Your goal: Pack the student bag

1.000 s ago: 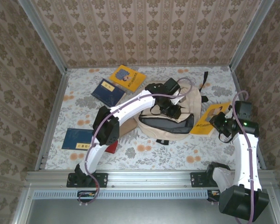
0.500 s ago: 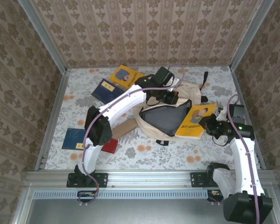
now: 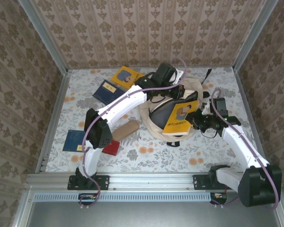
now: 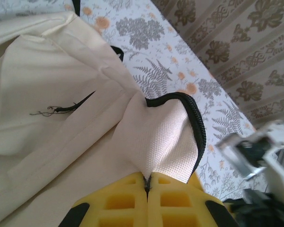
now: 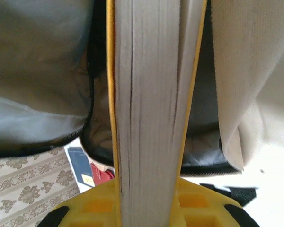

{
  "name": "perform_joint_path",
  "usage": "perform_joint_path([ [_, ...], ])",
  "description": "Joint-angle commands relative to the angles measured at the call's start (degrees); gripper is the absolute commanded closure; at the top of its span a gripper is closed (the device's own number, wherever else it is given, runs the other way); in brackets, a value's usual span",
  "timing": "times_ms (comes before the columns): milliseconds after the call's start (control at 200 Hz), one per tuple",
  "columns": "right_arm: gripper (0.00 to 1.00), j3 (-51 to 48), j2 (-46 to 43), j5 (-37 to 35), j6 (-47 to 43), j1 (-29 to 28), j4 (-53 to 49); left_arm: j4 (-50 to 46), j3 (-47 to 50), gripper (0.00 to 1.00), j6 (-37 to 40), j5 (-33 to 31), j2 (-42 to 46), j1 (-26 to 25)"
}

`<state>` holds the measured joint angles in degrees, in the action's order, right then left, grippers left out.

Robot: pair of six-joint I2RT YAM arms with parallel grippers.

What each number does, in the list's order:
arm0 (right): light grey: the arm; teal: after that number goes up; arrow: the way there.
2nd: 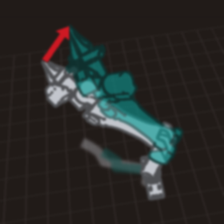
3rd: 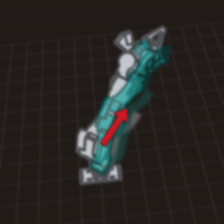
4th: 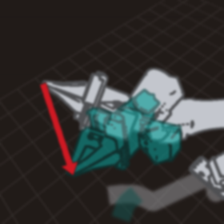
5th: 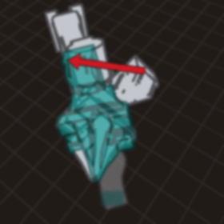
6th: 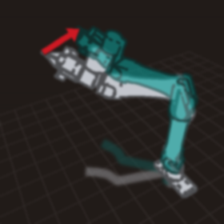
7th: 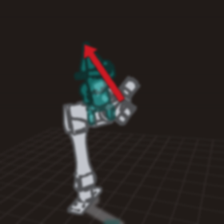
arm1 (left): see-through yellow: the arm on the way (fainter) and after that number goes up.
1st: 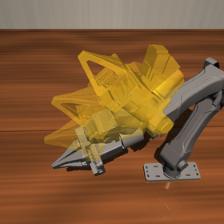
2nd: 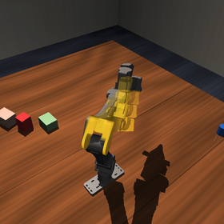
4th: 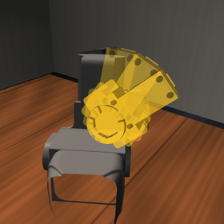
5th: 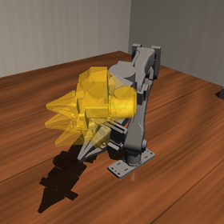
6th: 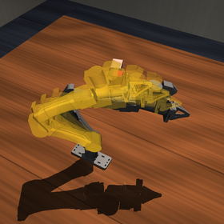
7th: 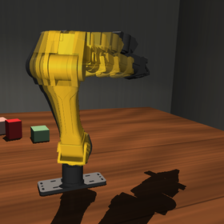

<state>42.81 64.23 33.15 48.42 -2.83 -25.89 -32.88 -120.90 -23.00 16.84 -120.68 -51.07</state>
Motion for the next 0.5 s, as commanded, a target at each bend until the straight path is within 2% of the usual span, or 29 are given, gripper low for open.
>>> perform_joint_path([
  [0, 0.98, 3.01, 2.59, -1.4, -0.18, -0.2, 9.6, 4.93, -3.2, 1.0, -0.98, 0.45, 2.9, -0.35],
  [130, 0.98, 4.34, 8.21, -1.53, -2.42, -0.25, 14.64, 4.16, -3.71, 1.0, -1.01, 1.5, 3.21, -0.39],
  [265, 0.97, 6.23, 14.12, 1.67, -4.82, -0.78, 19.66, 2.19, -3.99, 1.0, -0.79, 2.48, 2.96, -0.43],
  [495, 0.91, 12.32, 24.83, 3.34, -9.72, -1.65, 17.58, -0.24, -3.38, 1.0, -1.14, 1.29, 2.56, -0.27],
])
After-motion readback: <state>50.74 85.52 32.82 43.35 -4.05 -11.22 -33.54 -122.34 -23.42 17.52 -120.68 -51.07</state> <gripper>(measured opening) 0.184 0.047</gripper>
